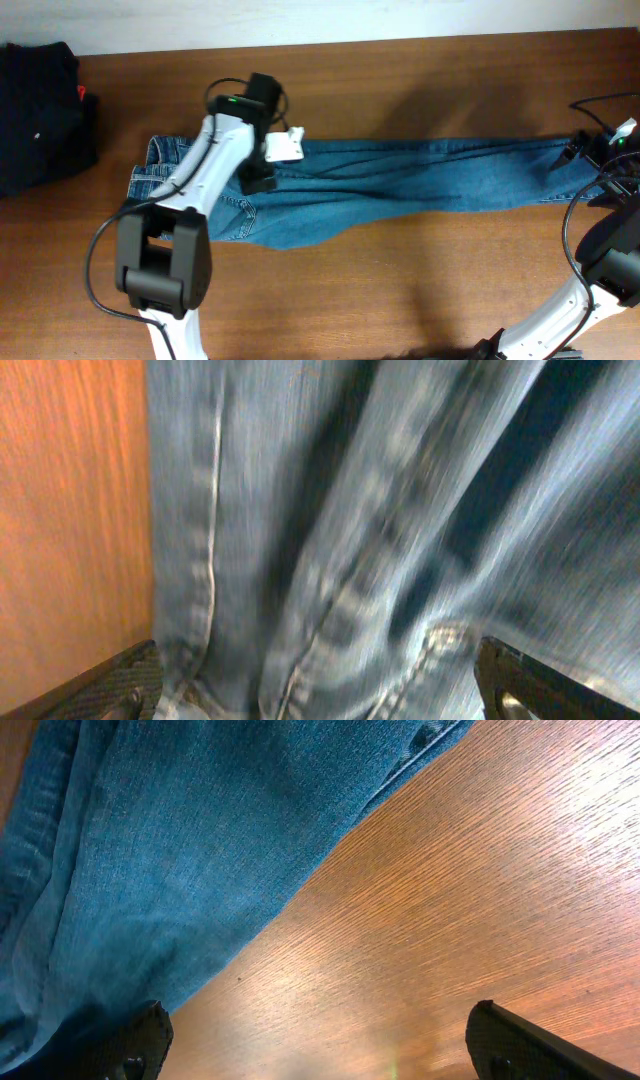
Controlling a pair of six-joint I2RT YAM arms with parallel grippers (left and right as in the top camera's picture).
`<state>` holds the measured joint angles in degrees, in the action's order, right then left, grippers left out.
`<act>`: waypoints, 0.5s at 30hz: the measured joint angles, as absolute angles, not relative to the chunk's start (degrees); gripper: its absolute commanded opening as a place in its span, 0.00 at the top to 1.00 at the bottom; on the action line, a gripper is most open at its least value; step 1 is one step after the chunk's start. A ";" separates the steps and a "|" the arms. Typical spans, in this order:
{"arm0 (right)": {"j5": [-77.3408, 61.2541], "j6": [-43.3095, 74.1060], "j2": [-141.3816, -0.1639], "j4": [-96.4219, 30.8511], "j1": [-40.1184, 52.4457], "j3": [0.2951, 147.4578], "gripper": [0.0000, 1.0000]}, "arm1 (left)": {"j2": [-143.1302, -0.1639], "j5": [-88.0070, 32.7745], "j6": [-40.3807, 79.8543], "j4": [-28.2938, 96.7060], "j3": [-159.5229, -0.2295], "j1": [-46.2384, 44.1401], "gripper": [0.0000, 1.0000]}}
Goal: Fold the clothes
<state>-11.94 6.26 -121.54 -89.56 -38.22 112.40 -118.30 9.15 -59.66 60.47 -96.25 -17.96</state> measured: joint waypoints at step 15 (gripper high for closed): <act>-11.92 6.24 -121.54 -89.56 -38.22 112.40 0.01 | -118.30 2.85 -70.43 64.05 -96.25 -6.66 0.09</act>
<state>-11.92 6.24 -121.54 -89.56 -38.22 112.40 -118.30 2.85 -70.43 64.05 -96.25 -6.66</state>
